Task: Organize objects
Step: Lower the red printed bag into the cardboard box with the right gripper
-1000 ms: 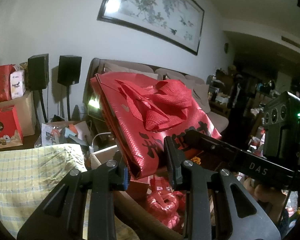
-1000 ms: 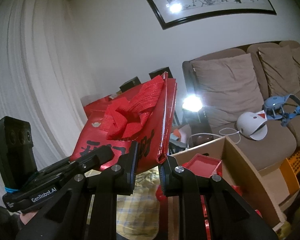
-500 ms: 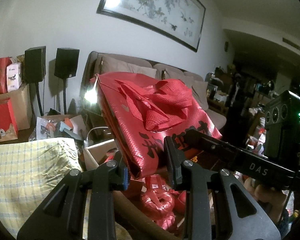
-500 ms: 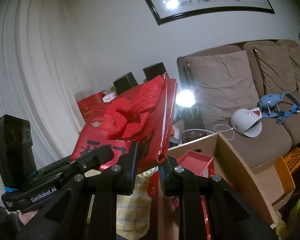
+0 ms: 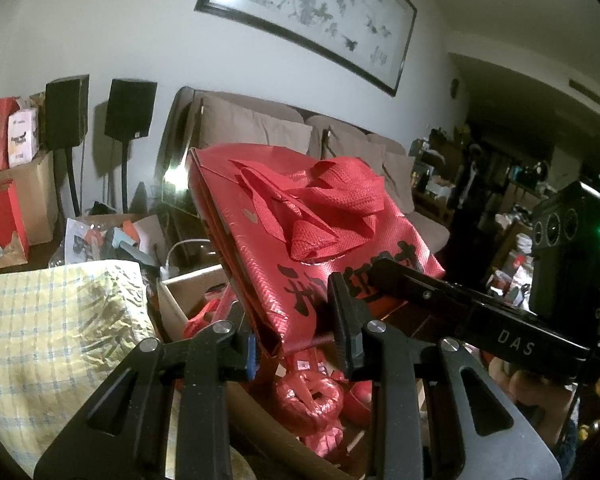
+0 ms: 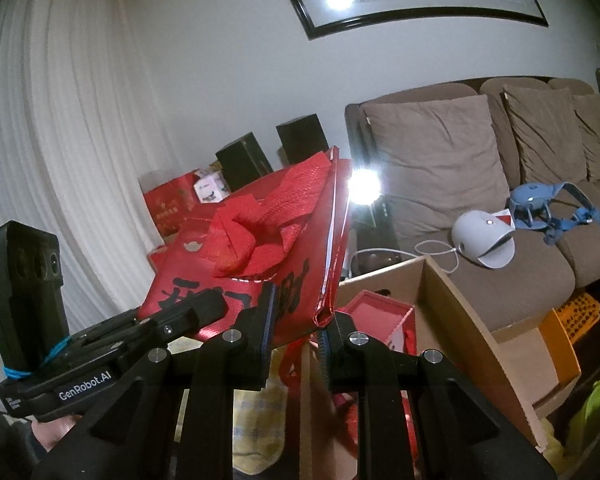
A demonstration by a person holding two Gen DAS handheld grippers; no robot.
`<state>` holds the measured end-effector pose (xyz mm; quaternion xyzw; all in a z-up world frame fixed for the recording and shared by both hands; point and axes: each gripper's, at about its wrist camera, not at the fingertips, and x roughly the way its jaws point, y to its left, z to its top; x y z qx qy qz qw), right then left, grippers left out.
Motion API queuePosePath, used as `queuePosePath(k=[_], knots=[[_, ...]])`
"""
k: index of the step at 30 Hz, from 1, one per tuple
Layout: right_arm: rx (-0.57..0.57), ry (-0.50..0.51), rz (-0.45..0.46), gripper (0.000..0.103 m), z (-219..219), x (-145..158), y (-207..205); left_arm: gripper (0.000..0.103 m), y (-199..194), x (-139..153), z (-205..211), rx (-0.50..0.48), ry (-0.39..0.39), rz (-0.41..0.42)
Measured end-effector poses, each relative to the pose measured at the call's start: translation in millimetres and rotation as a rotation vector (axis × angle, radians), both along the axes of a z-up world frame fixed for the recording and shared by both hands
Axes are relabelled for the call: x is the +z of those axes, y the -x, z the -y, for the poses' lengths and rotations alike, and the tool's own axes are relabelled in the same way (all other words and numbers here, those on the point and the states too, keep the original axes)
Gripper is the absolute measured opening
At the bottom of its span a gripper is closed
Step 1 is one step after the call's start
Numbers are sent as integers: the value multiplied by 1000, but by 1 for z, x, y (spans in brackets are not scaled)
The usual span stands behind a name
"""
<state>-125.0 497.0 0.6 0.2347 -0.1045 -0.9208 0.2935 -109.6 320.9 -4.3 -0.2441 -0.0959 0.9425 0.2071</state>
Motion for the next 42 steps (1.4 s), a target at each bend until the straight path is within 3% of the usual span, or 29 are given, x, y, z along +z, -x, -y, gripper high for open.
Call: queuePosePath(k=[18,42], knots=[[-25,-36,64,18,-10,-16,14,27,18,-22,-12,-16,-26,85],[-118,-128,228,18,-33,-62,52,27,61,-76,-44,-63,-69,300]])
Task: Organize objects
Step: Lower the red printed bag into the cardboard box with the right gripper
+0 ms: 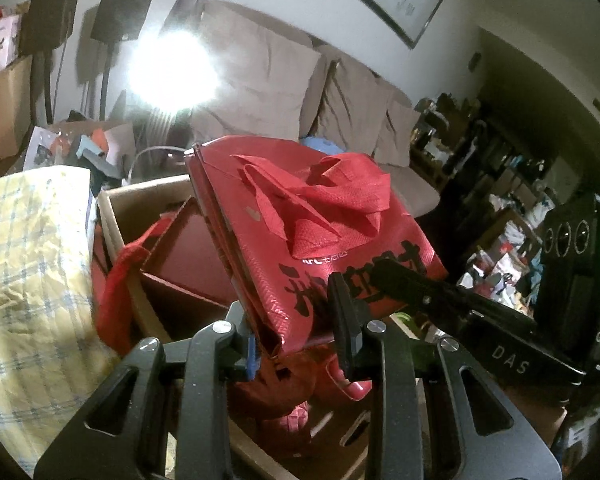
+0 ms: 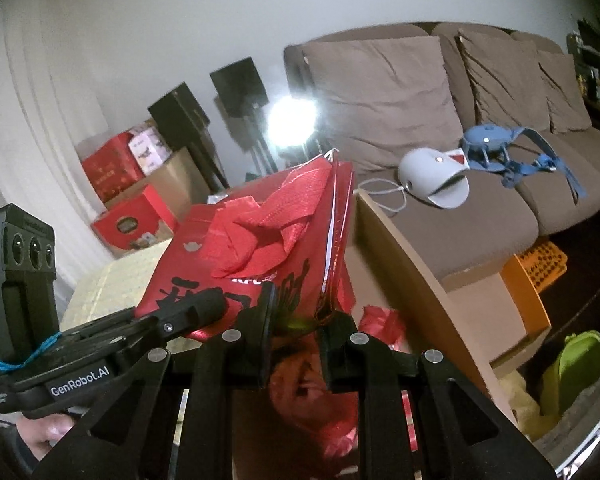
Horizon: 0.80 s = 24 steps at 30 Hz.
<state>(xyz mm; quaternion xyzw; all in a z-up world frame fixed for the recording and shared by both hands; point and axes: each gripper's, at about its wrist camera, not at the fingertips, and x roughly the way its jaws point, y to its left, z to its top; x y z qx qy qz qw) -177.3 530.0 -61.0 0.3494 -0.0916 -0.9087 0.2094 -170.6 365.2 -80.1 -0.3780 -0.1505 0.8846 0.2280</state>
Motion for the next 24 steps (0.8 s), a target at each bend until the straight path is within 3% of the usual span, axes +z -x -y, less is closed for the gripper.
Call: queuePosePath(k=[24], knots=[[-39,-110,131,19,-8,-27,14,27,6,-26,-34,-36,60,81]])
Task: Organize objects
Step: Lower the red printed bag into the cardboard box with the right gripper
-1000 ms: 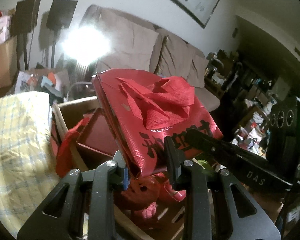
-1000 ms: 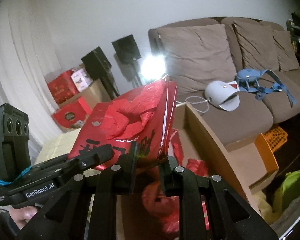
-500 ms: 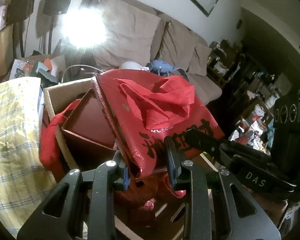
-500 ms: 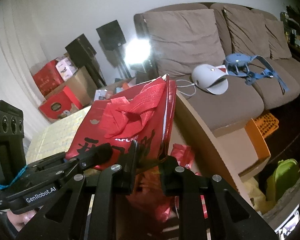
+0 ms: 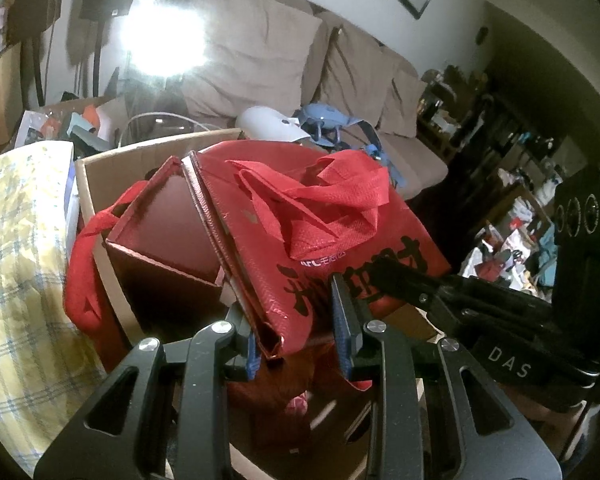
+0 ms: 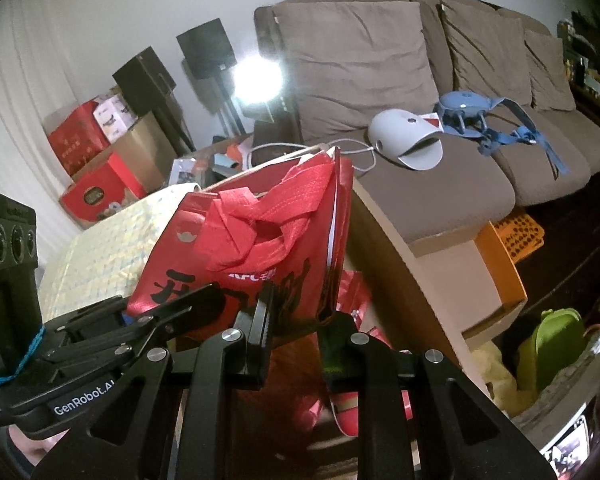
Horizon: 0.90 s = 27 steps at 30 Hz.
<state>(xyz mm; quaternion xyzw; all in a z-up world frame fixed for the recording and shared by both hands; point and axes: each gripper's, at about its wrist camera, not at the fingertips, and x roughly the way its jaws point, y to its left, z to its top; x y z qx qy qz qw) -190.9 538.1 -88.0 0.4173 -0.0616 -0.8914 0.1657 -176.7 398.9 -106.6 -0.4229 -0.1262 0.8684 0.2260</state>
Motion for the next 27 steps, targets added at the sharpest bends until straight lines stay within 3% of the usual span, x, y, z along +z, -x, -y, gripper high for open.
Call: queuePosePath(k=[27], knots=[[0,-51,101,20,3,-20,8,27,-7,-18,-11,15,45,59]])
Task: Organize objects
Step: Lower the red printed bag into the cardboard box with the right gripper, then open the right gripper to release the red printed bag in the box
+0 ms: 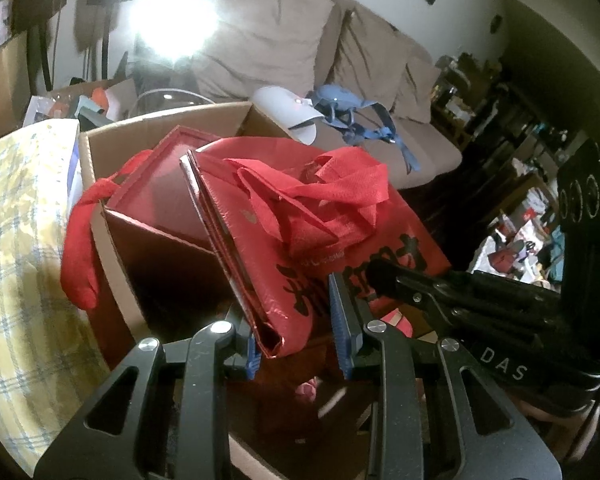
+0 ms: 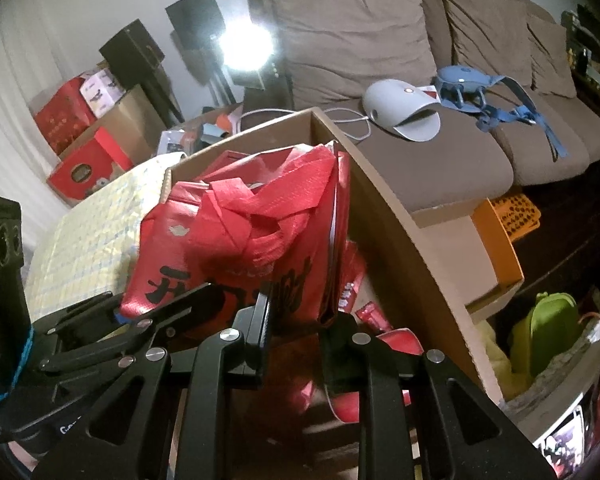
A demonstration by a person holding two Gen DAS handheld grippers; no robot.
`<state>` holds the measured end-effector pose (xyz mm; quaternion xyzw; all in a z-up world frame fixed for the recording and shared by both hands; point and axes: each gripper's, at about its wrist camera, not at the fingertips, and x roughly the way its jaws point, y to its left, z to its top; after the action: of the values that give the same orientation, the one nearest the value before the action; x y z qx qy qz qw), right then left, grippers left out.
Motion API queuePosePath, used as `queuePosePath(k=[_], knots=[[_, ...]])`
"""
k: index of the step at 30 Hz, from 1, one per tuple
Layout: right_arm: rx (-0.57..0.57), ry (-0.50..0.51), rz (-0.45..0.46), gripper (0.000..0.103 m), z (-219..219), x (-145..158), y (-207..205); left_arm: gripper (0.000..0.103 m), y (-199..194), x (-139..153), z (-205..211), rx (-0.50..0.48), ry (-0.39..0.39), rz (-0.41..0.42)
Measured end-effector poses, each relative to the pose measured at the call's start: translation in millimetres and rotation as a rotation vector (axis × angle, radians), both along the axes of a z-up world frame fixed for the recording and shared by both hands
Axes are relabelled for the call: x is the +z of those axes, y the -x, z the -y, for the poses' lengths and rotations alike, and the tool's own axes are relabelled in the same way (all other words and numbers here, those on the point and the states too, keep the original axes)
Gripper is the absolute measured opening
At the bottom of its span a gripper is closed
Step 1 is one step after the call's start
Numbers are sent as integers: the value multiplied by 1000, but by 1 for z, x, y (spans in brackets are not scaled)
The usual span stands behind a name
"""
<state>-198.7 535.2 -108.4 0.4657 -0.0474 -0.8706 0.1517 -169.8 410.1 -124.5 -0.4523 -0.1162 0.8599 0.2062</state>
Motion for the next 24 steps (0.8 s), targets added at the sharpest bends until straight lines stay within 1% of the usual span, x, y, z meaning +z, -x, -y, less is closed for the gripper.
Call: queuePosePath(k=[4,6,8,14,19,24], knots=[[-8,-5,27,21,-3,-6,2,27,1,-5,-3,-12,8,10],[-5,-3,52,25,-4,-13,4,27,1,-7,-3,-9,10,16],[-4,1,70,26,-4,-18,5,27,3,-10,-3,-8,14,27],[19,26,105,28,0,-29,8,27,-4,-19,3,23,20,38],[31,30,137,29,5,-38,10,27,-9,-27,6,30,29,53],[36,41,151,30,8,-44,12,25,-11,-29,10,38,33,56]])
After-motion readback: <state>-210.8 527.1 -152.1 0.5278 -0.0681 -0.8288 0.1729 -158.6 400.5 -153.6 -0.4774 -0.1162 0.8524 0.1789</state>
